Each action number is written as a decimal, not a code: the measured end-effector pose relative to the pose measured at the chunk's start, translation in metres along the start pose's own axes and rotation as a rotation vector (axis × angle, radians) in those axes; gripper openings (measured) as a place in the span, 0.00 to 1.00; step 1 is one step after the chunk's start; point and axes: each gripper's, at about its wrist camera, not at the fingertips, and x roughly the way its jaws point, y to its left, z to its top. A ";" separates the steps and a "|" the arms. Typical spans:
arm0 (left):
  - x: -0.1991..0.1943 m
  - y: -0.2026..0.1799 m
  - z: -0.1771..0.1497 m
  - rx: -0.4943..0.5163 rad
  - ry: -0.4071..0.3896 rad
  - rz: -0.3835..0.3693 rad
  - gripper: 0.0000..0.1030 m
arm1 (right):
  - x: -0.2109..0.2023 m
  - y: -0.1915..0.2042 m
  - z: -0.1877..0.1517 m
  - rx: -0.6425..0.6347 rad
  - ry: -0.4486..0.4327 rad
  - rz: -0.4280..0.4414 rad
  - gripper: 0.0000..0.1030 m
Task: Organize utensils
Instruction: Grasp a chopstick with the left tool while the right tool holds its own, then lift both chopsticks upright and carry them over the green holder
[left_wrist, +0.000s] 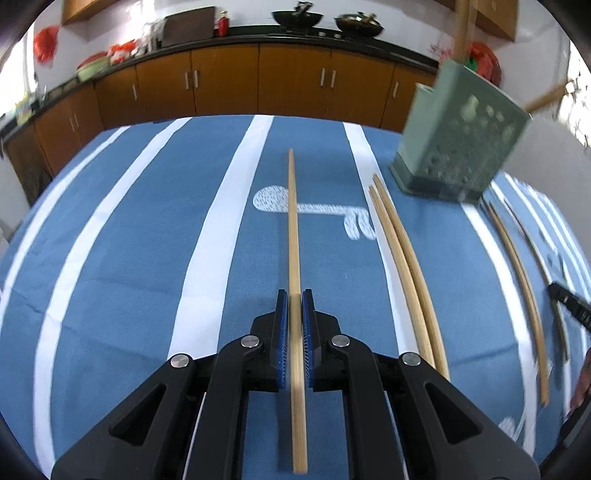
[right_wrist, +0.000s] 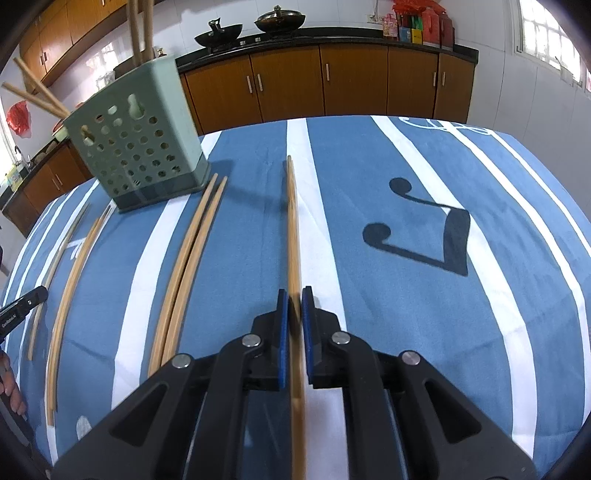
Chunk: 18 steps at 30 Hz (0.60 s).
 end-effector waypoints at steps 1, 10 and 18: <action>-0.003 -0.001 -0.003 0.005 0.002 -0.005 0.09 | -0.002 0.000 -0.002 -0.001 0.002 0.003 0.09; -0.009 -0.007 -0.011 0.036 0.002 0.013 0.08 | -0.007 0.000 -0.009 -0.018 0.003 0.000 0.07; -0.035 -0.001 0.001 0.027 -0.041 -0.010 0.07 | -0.043 -0.008 0.007 0.004 -0.095 0.026 0.08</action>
